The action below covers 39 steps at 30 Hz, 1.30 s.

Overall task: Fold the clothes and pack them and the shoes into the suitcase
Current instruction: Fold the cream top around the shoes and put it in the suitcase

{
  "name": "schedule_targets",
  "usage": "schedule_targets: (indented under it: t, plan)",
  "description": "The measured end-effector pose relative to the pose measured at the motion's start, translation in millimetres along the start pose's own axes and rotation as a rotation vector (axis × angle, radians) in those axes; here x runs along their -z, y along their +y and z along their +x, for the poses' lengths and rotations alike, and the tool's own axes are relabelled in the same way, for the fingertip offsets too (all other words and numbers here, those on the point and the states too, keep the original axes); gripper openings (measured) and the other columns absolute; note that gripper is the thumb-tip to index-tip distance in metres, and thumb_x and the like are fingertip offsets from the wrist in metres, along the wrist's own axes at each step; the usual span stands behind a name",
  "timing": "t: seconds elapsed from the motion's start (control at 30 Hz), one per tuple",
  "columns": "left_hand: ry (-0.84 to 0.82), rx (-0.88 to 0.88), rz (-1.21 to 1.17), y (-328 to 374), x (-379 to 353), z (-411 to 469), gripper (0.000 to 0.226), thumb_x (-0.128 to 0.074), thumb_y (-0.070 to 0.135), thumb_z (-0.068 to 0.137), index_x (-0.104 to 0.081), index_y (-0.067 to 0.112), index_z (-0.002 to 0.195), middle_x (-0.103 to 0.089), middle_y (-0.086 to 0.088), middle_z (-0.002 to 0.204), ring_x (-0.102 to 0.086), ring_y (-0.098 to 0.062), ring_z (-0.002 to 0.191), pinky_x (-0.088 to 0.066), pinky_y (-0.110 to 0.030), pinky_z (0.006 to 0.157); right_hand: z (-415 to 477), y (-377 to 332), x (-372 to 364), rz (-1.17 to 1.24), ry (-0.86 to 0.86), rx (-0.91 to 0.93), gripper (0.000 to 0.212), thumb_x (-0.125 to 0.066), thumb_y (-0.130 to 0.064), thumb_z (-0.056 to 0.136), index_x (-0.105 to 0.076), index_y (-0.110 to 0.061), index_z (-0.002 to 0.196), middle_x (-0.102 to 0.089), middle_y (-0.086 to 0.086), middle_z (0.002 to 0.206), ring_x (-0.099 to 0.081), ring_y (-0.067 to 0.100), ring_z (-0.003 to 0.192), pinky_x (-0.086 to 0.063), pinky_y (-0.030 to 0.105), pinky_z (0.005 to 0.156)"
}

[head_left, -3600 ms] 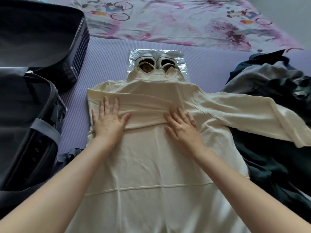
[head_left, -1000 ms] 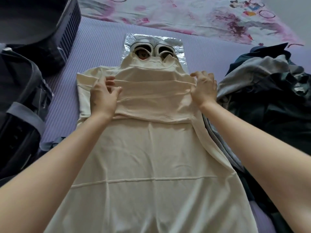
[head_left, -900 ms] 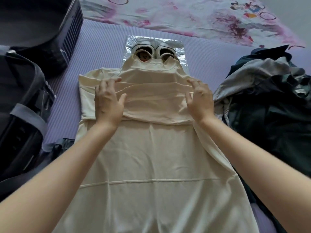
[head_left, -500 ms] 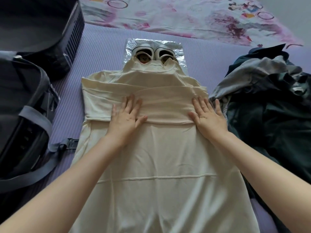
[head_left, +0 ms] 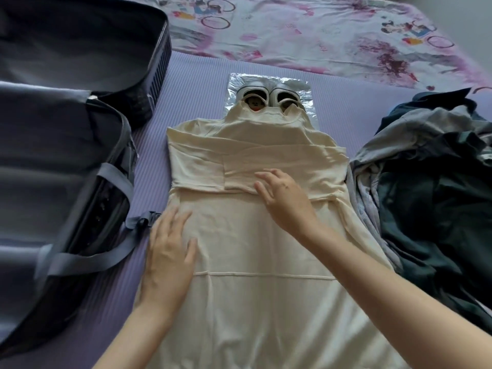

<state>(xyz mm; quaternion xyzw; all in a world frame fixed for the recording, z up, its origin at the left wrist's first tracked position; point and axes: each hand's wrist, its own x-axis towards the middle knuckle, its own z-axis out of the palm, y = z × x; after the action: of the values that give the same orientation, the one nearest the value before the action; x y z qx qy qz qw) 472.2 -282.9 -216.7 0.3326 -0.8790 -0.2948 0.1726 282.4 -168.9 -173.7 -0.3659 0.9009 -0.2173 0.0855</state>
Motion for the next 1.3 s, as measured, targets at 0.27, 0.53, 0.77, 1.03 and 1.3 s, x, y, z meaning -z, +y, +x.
schedule_targets:
  t: [0.27, 0.53, 0.77, 1.03, 1.3]
  plan:
    - [0.094, 0.343, -0.27, -21, 36, -47, 0.038, -0.071, 0.011, 0.08, -0.061, 0.015, 0.116, -0.056, 0.001, 0.096, -0.056, -0.017, 0.082, -0.04, -0.026, 0.079, 47, -109, -45, -0.024, -0.041, -0.002, 0.039, -0.046, -0.04, 0.096, -0.057, -0.014, 0.122, -0.059, 0.006, 0.123, -0.052, 0.025, 0.117, -0.043, 0.036, 0.087]
    - [0.018, 0.392, -0.344, -26, 45, -40, 0.013, -0.066, 0.025, 0.085, -0.058, 0.032, 0.076, -0.062, 0.002, 0.079, -0.058, -0.008, 0.073, -0.042, -0.02, 0.062, 74, -145, -91, -0.266, -0.037, -0.179, 0.06, -0.06, -0.05, 0.086, -0.048, -0.007, 0.126, -0.05, 0.013, 0.125, -0.05, 0.028, 0.115, -0.044, 0.035, 0.084]
    - [-0.076, 0.324, -0.257, -21, 51, -39, 0.011, -0.061, 0.035, 0.087, -0.062, 0.029, 0.078, -0.063, 0.005, 0.072, -0.058, -0.004, 0.07, -0.045, -0.025, 0.061, 79, -133, -72, -0.033, 0.102, -0.27, 0.026, -0.045, -0.015, 0.091, -0.064, -0.01, 0.109, -0.065, 0.013, 0.111, -0.061, 0.032, 0.105, -0.047, 0.033, 0.082]
    - [-0.267, -0.023, -0.339, 68, 33, -35, 0.011, -0.057, 0.037, 0.09, -0.064, 0.031, 0.096, -0.063, 0.018, 0.076, -0.06, 0.001, 0.071, -0.049, -0.021, 0.064, 62, -28, 1, 0.578, 0.338, -0.406, 0.014, -0.055, -0.01, 0.089, -0.068, -0.008, 0.09, -0.064, 0.007, 0.083, -0.056, 0.018, 0.08, -0.045, 0.031, 0.074]
    - [-0.474, -0.054, -0.128, 83, -6, -62, 0.041, -0.044, 0.056, 0.09, -0.057, 0.031, 0.121, -0.064, 0.012, 0.108, -0.06, -0.004, 0.099, -0.046, -0.023, 0.084, 25, 37, -8, 0.354, 0.264, -0.531, 0.027, -0.052, -0.024, 0.091, -0.061, -0.006, 0.107, -0.061, 0.014, 0.111, -0.056, 0.029, 0.107, -0.045, 0.037, 0.092]
